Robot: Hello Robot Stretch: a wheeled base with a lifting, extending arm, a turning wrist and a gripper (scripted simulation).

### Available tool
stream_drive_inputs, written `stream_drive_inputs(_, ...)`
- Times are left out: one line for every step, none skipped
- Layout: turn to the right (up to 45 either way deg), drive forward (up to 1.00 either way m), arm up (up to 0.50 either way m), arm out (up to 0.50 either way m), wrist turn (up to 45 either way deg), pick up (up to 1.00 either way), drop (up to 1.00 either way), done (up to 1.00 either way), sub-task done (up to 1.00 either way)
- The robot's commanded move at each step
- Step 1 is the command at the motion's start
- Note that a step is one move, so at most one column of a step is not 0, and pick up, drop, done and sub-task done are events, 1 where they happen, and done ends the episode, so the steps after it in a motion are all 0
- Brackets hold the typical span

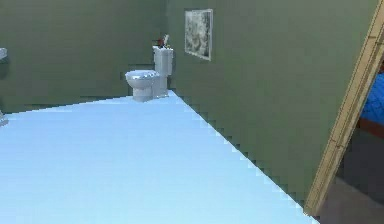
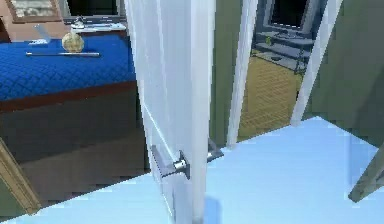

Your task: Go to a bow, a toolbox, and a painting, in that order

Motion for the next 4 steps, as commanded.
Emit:
stream_drive_inputs(0.0,1.0,0.0,0.0,0.0,0.0,0.0,0.0,0.0)
stream_drive_inputs(3.0,0.0,0.0,0.0,0.0,0.0,0.0,0.0,0.0)
stream_drive_inputs(0.0,0.6,0.0,0.0,0.0,0.0,0.0,0.0,0.0)
stream_drive_inputs(0.0,0.0,0.0,0.0,0.0,0.0,0.0,1.0,0.0)
